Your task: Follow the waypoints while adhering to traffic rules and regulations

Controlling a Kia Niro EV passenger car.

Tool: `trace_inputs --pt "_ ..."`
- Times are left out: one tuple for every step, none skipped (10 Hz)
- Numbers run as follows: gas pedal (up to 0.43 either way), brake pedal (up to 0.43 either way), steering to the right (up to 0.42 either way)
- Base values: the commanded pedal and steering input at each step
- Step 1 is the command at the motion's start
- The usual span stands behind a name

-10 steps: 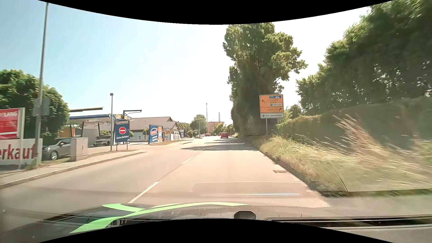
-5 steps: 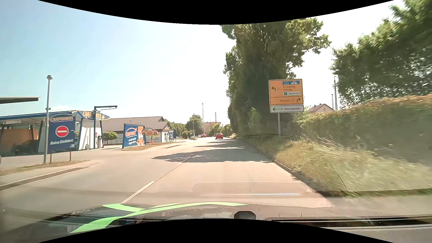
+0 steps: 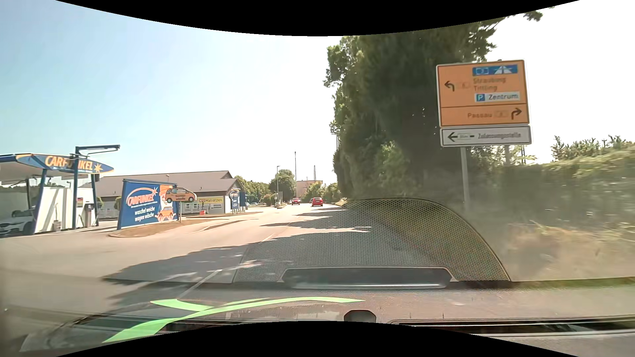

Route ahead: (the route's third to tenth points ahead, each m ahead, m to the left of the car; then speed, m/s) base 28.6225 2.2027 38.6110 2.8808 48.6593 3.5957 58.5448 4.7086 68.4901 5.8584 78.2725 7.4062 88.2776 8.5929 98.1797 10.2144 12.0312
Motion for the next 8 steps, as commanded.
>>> trace_inputs --pt "0.189 0.000 -0.003" --pt "0.189 0.000 -0.007" --pt "0.197 0.000 -0.008" --pt "0.197 0.000 -0.008" --pt "0.197 0.000 -0.008" --pt "0.197 0.000 -0.008" --pt "0.197 0.000 -0.008" --pt "0.197 0.000 -0.008"
